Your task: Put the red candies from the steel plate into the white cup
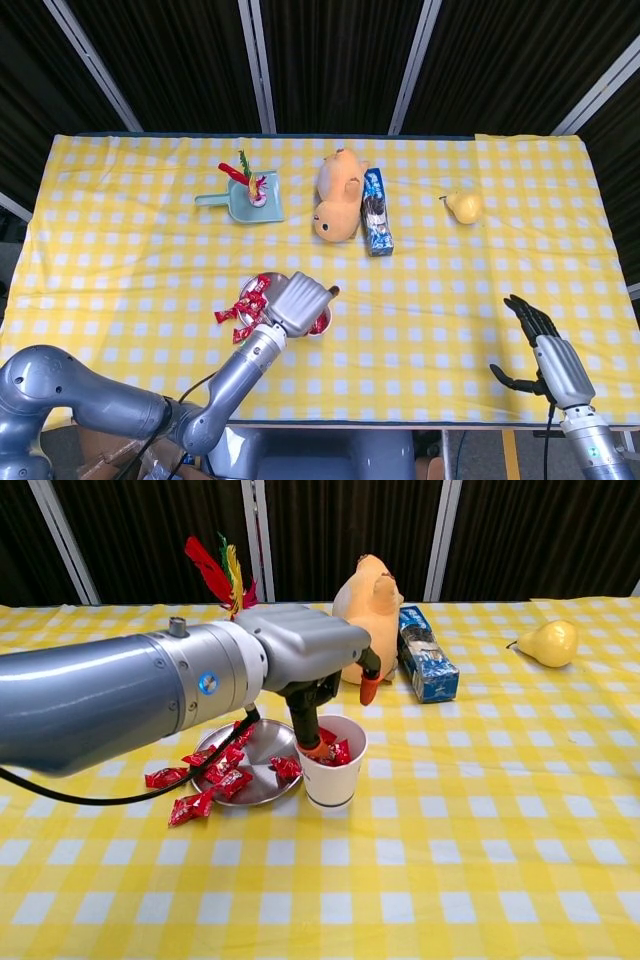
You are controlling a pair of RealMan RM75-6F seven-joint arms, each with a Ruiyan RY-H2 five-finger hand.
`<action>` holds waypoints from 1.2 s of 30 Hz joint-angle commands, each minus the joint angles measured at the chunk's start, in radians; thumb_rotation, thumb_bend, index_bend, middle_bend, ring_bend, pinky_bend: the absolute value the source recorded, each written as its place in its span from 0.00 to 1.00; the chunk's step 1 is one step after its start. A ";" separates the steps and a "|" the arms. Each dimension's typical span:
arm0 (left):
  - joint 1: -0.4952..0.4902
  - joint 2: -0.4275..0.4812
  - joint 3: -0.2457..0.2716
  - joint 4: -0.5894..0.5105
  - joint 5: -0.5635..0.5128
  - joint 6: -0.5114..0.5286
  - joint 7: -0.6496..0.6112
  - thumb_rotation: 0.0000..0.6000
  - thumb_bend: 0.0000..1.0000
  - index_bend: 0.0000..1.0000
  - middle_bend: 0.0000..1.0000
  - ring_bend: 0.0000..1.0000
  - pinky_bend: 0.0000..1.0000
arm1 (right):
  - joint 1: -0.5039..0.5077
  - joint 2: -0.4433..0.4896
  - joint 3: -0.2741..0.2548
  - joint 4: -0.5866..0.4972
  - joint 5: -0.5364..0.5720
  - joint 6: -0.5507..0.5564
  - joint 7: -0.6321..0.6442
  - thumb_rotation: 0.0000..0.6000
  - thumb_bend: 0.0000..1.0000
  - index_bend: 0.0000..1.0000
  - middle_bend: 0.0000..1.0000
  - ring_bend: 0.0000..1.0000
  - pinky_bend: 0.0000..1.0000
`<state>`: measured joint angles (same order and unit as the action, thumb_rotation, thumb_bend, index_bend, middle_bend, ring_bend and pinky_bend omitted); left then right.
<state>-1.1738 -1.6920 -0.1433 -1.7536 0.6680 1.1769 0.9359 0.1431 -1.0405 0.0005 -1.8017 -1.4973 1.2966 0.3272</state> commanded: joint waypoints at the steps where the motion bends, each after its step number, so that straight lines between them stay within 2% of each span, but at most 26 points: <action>1: 0.020 0.023 -0.020 -0.029 0.016 0.027 -0.026 1.00 0.21 0.33 0.87 0.97 1.00 | 0.000 0.000 0.000 0.001 0.000 0.000 0.001 1.00 0.33 0.00 0.00 0.00 0.00; 6: 0.074 0.111 -0.001 -0.117 0.055 0.072 -0.057 1.00 0.21 0.34 0.88 0.97 1.00 | -0.001 0.001 0.000 0.000 -0.001 0.002 0.002 1.00 0.33 0.00 0.00 0.00 0.00; 13: 0.199 0.239 0.085 -0.264 0.076 0.164 -0.107 1.00 0.20 0.34 0.91 0.97 1.00 | -0.002 -0.002 -0.002 -0.002 -0.005 0.004 -0.008 1.00 0.33 0.00 0.00 0.00 0.00; 18: 0.273 0.276 0.156 -0.313 0.083 0.202 -0.125 1.00 0.20 0.39 0.92 0.97 1.00 | -0.002 -0.004 -0.002 -0.004 -0.005 0.005 -0.015 1.00 0.33 0.00 0.00 0.00 0.00; 22: 0.312 0.261 0.200 -0.313 0.099 0.221 -0.116 1.00 0.20 0.42 0.93 0.98 1.00 | -0.003 -0.005 -0.003 -0.005 -0.007 0.006 -0.019 1.00 0.33 0.00 0.00 0.00 0.00; 26: 0.338 0.222 0.216 -0.289 0.100 0.231 -0.106 1.00 0.20 0.44 0.93 0.98 1.00 | -0.004 -0.005 -0.003 -0.005 -0.008 0.009 -0.019 1.00 0.33 0.00 0.00 0.00 0.00; 36: 0.379 0.107 0.197 -0.183 0.045 0.239 -0.066 1.00 0.21 0.40 0.93 0.98 1.00 | -0.004 -0.003 -0.004 -0.003 -0.010 0.009 -0.010 1.00 0.33 0.00 0.00 0.00 0.00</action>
<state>-0.8012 -1.5757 0.0572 -1.9458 0.7204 1.4140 0.8621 0.1387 -1.0432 -0.0035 -1.8051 -1.5077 1.3056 0.3167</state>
